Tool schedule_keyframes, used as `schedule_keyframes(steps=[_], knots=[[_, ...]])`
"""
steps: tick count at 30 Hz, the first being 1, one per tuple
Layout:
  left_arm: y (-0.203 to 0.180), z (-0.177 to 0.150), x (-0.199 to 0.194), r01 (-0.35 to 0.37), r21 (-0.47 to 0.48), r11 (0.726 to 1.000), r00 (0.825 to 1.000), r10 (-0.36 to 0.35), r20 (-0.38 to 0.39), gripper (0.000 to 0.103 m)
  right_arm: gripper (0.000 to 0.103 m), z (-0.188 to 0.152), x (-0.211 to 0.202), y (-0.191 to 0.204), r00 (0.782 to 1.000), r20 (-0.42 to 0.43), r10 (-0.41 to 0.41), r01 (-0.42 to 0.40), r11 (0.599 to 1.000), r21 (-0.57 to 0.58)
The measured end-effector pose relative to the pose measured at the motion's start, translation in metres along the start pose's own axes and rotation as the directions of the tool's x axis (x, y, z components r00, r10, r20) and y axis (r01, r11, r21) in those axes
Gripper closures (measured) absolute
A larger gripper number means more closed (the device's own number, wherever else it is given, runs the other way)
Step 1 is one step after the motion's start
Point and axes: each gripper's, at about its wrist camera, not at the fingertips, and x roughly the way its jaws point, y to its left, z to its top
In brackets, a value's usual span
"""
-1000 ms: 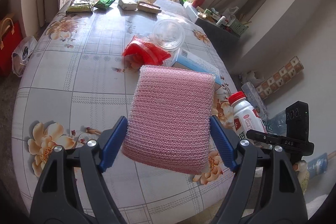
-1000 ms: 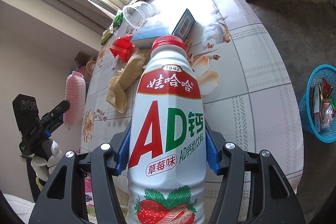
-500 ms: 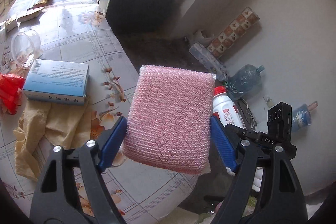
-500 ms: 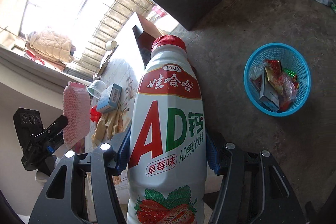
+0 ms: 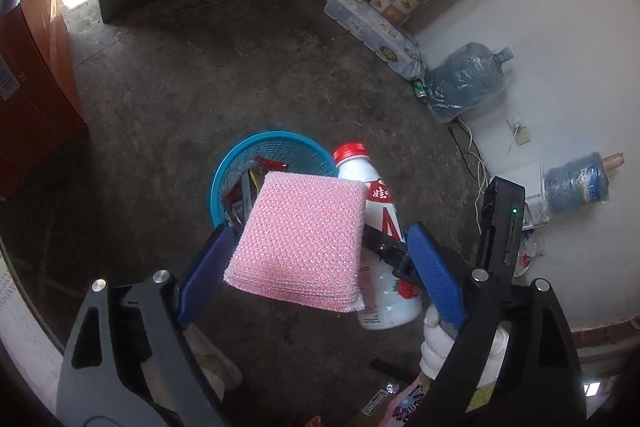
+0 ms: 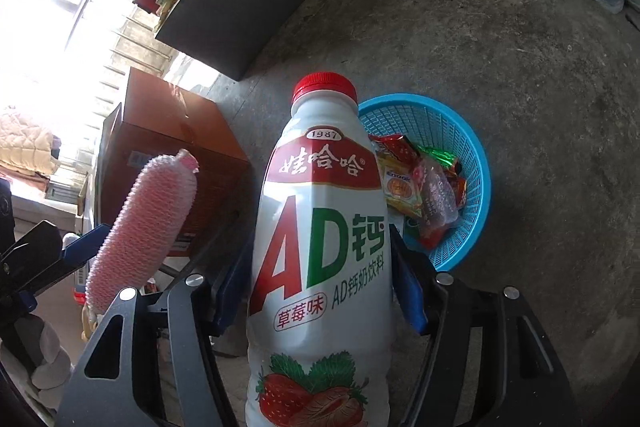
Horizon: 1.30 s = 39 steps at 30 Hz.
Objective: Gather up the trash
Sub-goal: 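Carry the sponge and AD bottle over the blue basket with both tools, then open the left tool to drop the sponge while the right tool drops the bottle, then return both tools from the basket over the table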
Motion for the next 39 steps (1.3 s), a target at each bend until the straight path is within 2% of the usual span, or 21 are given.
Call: schedule_keyframes(steps=[4, 6, 8, 14, 18, 22, 25, 27, 31, 33, 35, 37, 39], knots=[[0.004, 0.004, 0.017, 0.007, -0.031, 1.000, 1.000, -0.007, -0.008, 0.018, 0.036, 0.006, 0.024, -0.029, 0.999, -0.005, -0.038, 0.038, 0.997, 0.070], [0.008, -0.002, 0.012, 0.027, -0.034, 0.999, 1.000, -0.027, -0.002, 0.018, 0.036, 0.000, 0.021, -0.033, 1.000, 0.014, -0.021, 0.019, 0.996, 0.085], [0.011, -0.008, 0.000, 0.016, -0.024, 1.000, 1.000, -0.016, 0.021, 0.018, 0.036, -0.009, 0.014, -0.035, 0.999, 0.029, -0.018, 0.015, 0.996, 0.087], [0.016, -0.036, -0.059, 0.026, -0.002, 1.000, 0.990, -0.025, 0.136, 0.018, 0.036, -0.043, -0.026, -0.030, 0.994, 0.109, 0.019, -0.032, 0.993, 0.112], [0.018, -0.067, -0.107, 0.028, 0.025, 0.999, 0.974, -0.033, 0.225, 0.018, 0.036, -0.067, -0.062, -0.014, 0.985, 0.163, 0.054, -0.068, 0.995, 0.080], [0.036, -0.114, -0.163, -0.012, 0.029, 1.000, 0.948, 0.002, 0.318, 0.018, 0.036, -0.085, -0.094, 0.020, 0.979, 0.180, 0.093, -0.090, 0.996, -0.027], [0.063, -0.154, -0.203, -0.057, -0.017, 0.998, 0.918, 0.059, 0.392, 0.018, 0.036, -0.096, -0.112, 0.053, 0.973, 0.185, 0.137, -0.119, 0.987, -0.109], [0.086, -0.184, -0.230, -0.104, -0.073, 0.992, 0.887, 0.126, 0.443, 0.018, 0.036, -0.104, -0.116, 0.082, 0.971, 0.158, 0.178, -0.151, 0.973, -0.173], [0.138, -0.244, -0.277, -0.176, -0.247, 0.953, 0.825, 0.280, 0.492, 0.018, 0.036, -0.126, -0.109, 0.158, 0.963, 0.062, 0.261, -0.229, 0.921, -0.317], [0.163, -0.273, -0.297, -0.200, -0.333, 0.922, 0.790, 0.353, 0.502, 0.018, 0.036, -0.143, -0.100, 0.208, 0.953, -0.017, 0.302, -0.282, 0.868, -0.409], [0.187, -0.300, -0.316, -0.213, -0.416, 0.884, 0.759, 0.418, 0.500, 0.018, 0.036, -0.166, -0.089, 0.263, 0.938, -0.106, 0.331, -0.337, 0.789, -0.513], [0.209, -0.322, -0.330, -0.211, -0.487, 0.847, 0.736, 0.466, 0.492, 0.018, 0.036, -0.192, -0.074, 0.317, 0.919, -0.197, 0.342, -0.390, 0.704, -0.594], [0.226, -0.340, -0.341, -0.203, -0.544, 0.814, 0.720, 0.501, 0.481, 0.018, 0.042, -0.217, -0.058, 0.364, 0.900, -0.276, 0.337, -0.433, 0.624, -0.651]])
